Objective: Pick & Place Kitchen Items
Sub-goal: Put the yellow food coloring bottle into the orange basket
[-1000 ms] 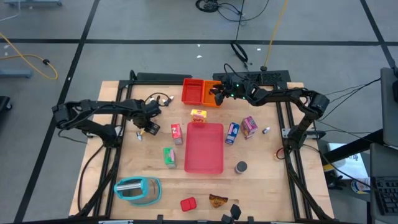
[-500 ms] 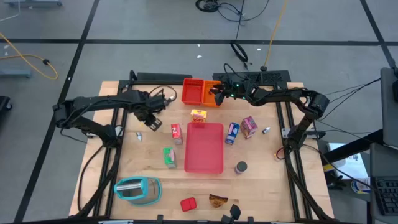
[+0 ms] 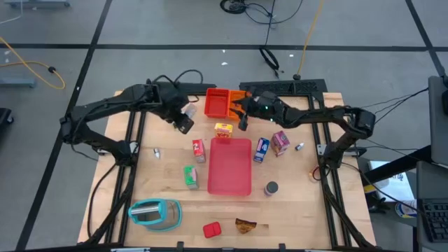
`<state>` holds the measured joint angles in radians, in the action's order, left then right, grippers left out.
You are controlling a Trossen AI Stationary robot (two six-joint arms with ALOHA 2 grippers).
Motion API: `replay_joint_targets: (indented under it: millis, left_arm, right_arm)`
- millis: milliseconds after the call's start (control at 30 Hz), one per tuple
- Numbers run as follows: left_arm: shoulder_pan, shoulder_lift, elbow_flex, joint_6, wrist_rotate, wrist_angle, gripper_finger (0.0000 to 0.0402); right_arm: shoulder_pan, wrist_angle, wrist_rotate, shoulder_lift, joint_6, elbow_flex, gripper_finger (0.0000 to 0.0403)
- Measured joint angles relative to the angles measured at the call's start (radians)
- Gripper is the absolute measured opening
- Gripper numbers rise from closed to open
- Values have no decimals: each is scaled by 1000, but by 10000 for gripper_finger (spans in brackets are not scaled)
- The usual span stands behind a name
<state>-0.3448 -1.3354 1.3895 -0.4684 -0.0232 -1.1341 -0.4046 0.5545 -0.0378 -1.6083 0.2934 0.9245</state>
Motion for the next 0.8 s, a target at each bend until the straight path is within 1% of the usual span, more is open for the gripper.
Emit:
replay_joint_targets:
  millis: [67, 233, 300, 400, 500, 633, 733, 800]
  left_arm:
    - [0, 0, 0, 3, -47, 41, 130]
    - [-1, -27, 0, -7, -101, 94, 130]
    - [-1, -44, 0, -23, -135, 120, 130]
    - [-1, -69, 0, -27, -225, 182, 130]
    - [4, -95, 0, -38, -300, 271, 130]
    - [5, -130, 0, -59, -370, 343, 130]
    - [3, -141, -1, -64, -395, 362, 130]
    - [7, -150, 1, -80, -413, 417, 130]
  right_arm:
    - [55, 6, 88, 31, 90, 0, 139]
    - [195, 43, 323, 76, 314, 0, 139]
    - [244, 82, 390, 80, 414, 0, 139]
    - [303, 120, 469, 79, 528, 0, 139]
    - [343, 132, 506, 79, 592, 0, 139]
    - [389, 132, 532, 78, 668, 0, 139]
    - [416, 139, 540, 80, 720, 0, 139]
    - [429, 137, 540, 79, 746, 0, 140]
